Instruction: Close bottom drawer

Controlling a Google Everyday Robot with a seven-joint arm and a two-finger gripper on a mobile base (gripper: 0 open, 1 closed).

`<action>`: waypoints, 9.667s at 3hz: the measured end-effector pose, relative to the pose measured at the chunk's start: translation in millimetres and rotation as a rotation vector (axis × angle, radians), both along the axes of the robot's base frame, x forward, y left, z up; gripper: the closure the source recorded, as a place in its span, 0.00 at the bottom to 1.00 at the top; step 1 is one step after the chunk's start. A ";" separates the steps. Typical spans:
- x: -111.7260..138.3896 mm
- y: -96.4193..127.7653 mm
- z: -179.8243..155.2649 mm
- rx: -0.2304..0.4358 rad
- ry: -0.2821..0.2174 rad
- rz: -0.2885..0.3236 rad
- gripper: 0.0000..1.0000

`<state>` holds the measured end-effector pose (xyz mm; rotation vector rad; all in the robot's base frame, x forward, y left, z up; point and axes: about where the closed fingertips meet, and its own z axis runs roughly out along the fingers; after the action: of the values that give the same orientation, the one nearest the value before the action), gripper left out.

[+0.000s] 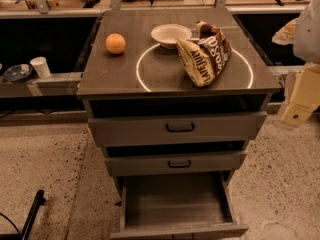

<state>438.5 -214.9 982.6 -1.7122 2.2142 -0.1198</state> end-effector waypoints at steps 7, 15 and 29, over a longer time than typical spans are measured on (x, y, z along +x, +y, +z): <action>-59.6 74.8 -314.5 0.064 0.186 0.165 0.00; -63.9 43.2 -574.8 0.185 0.274 0.161 1.00; 57.2 15.0 -852.7 0.713 -0.231 0.049 1.00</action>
Offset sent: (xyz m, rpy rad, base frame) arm 0.0132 0.0159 -0.0989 -0.2445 0.0301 0.0049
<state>495.7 -200.0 129.9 -1.2705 1.7405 0.4139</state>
